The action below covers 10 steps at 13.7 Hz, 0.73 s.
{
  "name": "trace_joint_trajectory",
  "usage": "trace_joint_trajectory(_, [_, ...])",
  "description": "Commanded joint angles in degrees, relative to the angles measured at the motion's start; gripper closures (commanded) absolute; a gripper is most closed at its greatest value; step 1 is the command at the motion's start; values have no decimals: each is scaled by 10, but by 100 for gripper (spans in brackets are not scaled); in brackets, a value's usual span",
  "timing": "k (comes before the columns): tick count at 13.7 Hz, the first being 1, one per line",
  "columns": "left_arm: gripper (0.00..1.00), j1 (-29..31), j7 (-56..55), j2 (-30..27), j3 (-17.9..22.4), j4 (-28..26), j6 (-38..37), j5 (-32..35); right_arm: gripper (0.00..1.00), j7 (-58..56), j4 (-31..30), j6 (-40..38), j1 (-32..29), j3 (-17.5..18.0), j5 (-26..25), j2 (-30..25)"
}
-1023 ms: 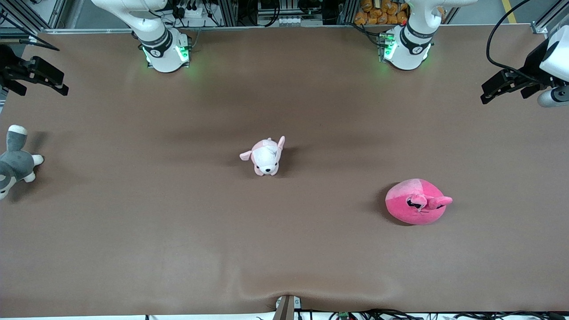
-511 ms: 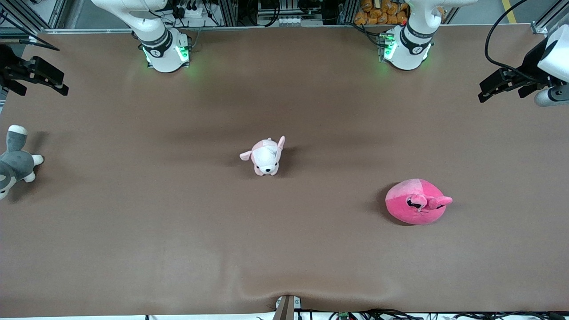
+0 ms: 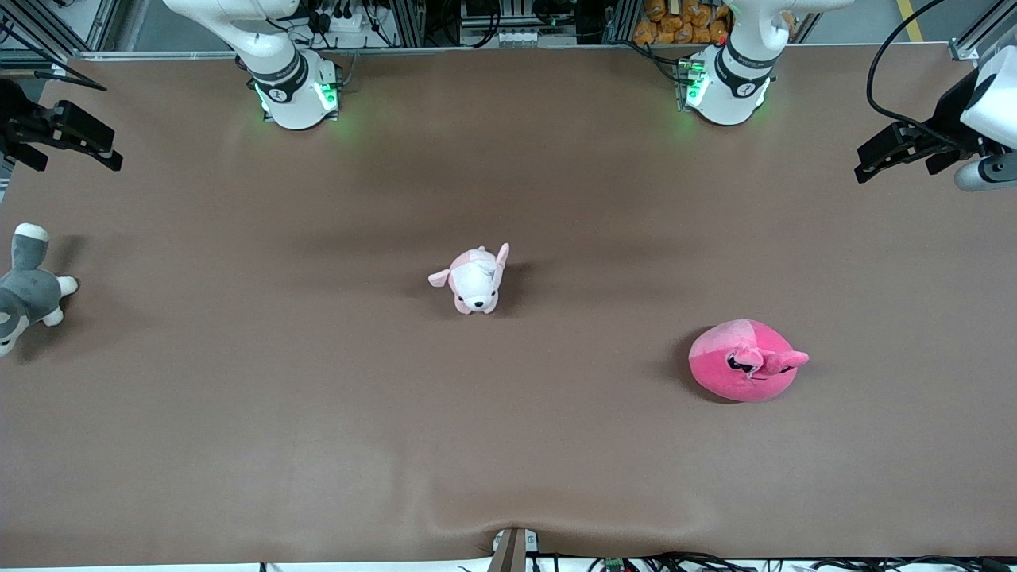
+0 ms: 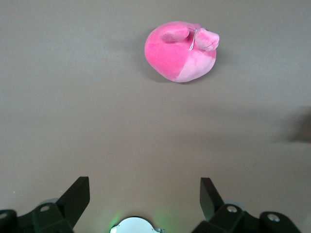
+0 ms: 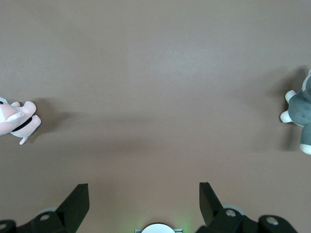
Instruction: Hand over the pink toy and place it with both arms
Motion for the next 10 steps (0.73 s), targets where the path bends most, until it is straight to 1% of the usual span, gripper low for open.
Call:
trace_joint_trajectory(1, [0,6,5,3,1,5,-8,-11,0,3,3,-4,-6,5,9,0])
trace_joint_trajectory(5, [0,12,3,11,1,7,-8,-11,0,3,2,-4,-6,5,9,0])
trace_joint_trajectory(7, [0,15,2,24,1,12,-6,-11,0,3,2,-4,-7,5,9,0])
trace_joint_trajectory(10, [0,15,-25,34,1,12,13,-11,0,3,2,-5,-7,5,9,0])
